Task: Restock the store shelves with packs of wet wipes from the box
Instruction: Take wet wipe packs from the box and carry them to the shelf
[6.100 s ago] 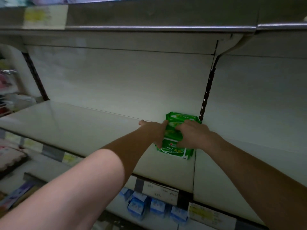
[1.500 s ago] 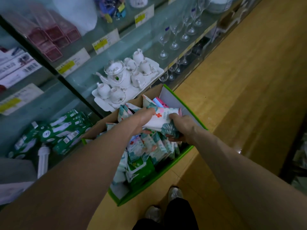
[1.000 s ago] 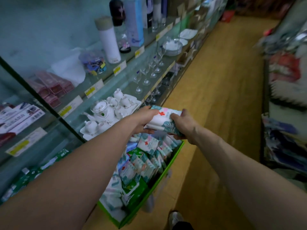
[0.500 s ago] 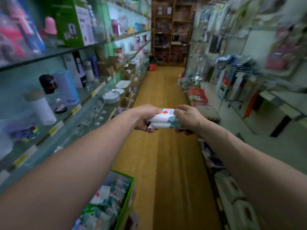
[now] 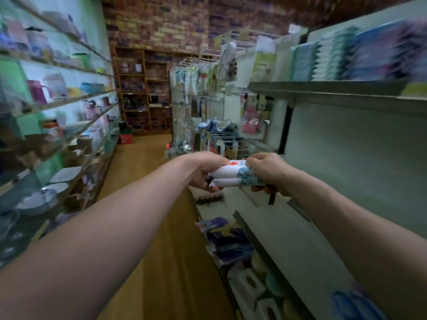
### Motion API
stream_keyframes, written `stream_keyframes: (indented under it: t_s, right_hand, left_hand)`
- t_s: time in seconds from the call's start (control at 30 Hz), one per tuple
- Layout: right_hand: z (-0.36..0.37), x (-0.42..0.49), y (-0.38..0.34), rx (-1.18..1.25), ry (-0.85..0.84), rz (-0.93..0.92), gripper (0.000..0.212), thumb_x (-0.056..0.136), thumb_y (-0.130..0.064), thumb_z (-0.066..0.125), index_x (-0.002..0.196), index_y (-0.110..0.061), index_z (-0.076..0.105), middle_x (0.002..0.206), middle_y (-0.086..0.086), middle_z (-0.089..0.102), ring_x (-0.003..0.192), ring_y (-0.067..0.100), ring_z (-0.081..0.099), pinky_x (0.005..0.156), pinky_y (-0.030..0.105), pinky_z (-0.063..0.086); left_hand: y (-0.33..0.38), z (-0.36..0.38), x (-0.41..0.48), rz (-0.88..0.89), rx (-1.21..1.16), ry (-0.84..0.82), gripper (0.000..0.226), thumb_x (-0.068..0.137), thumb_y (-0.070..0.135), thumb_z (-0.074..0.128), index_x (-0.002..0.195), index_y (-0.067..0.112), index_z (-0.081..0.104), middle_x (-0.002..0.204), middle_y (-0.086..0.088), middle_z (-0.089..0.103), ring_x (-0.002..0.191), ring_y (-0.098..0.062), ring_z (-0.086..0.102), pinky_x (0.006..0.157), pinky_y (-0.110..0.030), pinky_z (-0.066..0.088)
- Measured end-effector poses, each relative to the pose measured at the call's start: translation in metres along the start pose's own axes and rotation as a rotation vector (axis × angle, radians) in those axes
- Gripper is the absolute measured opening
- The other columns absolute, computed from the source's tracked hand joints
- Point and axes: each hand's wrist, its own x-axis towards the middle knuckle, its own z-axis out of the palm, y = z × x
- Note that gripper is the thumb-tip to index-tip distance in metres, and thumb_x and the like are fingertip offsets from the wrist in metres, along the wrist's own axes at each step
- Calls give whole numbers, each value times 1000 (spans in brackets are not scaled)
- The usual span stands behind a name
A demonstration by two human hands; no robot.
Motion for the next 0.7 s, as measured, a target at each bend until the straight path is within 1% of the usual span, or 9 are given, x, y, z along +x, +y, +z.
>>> stream_keyframes:
  t_s: [0.13, 0.17, 0.27, 0.33, 0.4, 0.47, 0.53, 0.6, 0.7]
  right_hand:
    - [-61, -3, 10, -4, 88, 23, 30, 101, -25, 38, 121, -15, 57, 88, 17, 67, 58, 20, 59, 37, 22, 35]
    - [-74, -6, 12, -4, 103, 35, 29, 101, -25, 38, 120, -15, 57, 87, 15, 66, 54, 18, 59, 37, 22, 35]
    - [-113, -14, 17, 3, 150, 52, 29, 101, -26, 38, 117, -11, 57, 80, 11, 63, 46, 12, 55, 36, 19, 34]
    - [-136, -18, 18, 10, 206, 46, 29, 100, -27, 39, 113, -10, 59, 75, 9, 61, 44, 11, 54, 35, 16, 33]
    - [-157, -22, 16, 10, 268, 29, 30, 98, -31, 42, 109, -11, 62, 72, 7, 61, 44, 11, 54, 35, 15, 32]
    - [-177, -25, 10, 4, 329, 17, 30, 97, -34, 44, 107, -13, 63, 72, 5, 61, 43, 9, 55, 36, 15, 33]
    - [-197, -28, 3, -5, 388, 6, 30, 96, -34, 45, 108, -12, 62, 72, 4, 60, 37, 7, 54, 36, 14, 33]
    - [-215, -31, -5, -20, 443, -9, 30, 96, -33, 45, 109, -11, 60, 71, 4, 59, 31, 5, 52, 36, 14, 34]
    - [-239, -36, -15, -54, 526, -28, 31, 96, -33, 45, 110, -10, 59, 71, 5, 60, 32, 6, 51, 34, 14, 34]
  left_hand:
    - [51, 41, 12, 49, 85, -39, 29, 95, 21, 56, 118, 3, 60, 89, -10, 61, 59, -16, 58, 41, -21, 44]
    - [63, 50, 14, 57, 89, -53, 29, 94, 20, 57, 116, 2, 60, 87, -10, 60, 57, -16, 58, 40, -19, 44]
    - [98, 75, 14, 136, 130, -102, 12, 93, 18, 56, 97, 8, 60, 78, -7, 57, 57, -14, 54, 41, -20, 43]
    - [121, 89, 14, 187, 146, -149, 12, 92, 20, 57, 97, 10, 61, 81, -7, 58, 60, -14, 54, 45, -22, 43]
    - [144, 100, 13, 243, 147, -155, 12, 94, 22, 56, 94, 12, 62, 85, -7, 60, 64, -14, 55, 51, -23, 41]
    - [168, 109, 11, 304, 155, -149, 15, 96, 25, 53, 90, 14, 61, 83, -6, 60, 62, -13, 54, 46, -20, 41]
    - [189, 117, 5, 352, 159, -169, 16, 97, 28, 52, 93, 14, 59, 82, -5, 58, 59, -12, 53, 41, -17, 40]
    - [209, 122, 2, 392, 161, -180, 17, 97, 28, 52, 93, 13, 58, 81, -5, 58, 57, -12, 52, 42, -17, 39]
    - [239, 129, -1, 468, 150, -208, 15, 95, 27, 56, 99, 13, 59, 88, -6, 59, 59, -12, 55, 42, -16, 44]
